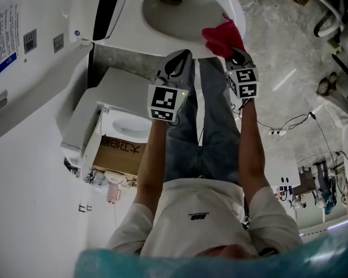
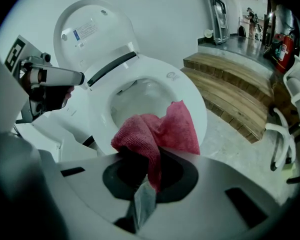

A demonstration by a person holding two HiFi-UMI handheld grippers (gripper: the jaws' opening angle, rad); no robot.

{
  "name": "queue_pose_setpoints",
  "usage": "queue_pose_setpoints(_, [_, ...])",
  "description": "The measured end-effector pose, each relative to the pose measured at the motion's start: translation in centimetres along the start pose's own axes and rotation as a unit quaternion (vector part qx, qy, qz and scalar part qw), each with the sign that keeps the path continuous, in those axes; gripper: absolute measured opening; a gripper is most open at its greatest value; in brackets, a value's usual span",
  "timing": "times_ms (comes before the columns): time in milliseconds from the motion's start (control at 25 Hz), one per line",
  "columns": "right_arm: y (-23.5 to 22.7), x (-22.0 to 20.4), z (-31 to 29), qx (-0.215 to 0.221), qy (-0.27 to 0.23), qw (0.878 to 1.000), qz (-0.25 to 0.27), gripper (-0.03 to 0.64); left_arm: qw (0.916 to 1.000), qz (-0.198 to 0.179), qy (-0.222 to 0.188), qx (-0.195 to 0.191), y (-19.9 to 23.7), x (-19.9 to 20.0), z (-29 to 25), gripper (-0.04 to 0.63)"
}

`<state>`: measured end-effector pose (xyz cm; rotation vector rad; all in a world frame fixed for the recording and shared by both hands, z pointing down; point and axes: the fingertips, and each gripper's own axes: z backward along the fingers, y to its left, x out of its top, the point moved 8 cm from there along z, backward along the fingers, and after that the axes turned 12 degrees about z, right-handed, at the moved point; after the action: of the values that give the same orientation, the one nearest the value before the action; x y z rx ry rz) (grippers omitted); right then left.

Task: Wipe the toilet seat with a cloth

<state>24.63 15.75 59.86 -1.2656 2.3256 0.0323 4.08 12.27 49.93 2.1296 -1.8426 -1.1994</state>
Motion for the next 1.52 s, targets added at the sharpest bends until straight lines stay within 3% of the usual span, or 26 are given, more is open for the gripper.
queue_pose_setpoints(560, [-5.0, 1.5, 0.4, -0.031, -0.025, 0.999, -0.002, 0.018, 1.0, 0.005, -0.001, 0.0, -1.4, 0.0, -1.2, 0.011])
queue_pose_setpoints(1520, [-8.9, 6.8, -1.5, -0.038, -0.044, 0.998, 0.031, 0.018, 0.9994, 0.03, -0.017, 0.01, -1.4, 1.8, -3.3, 0.011])
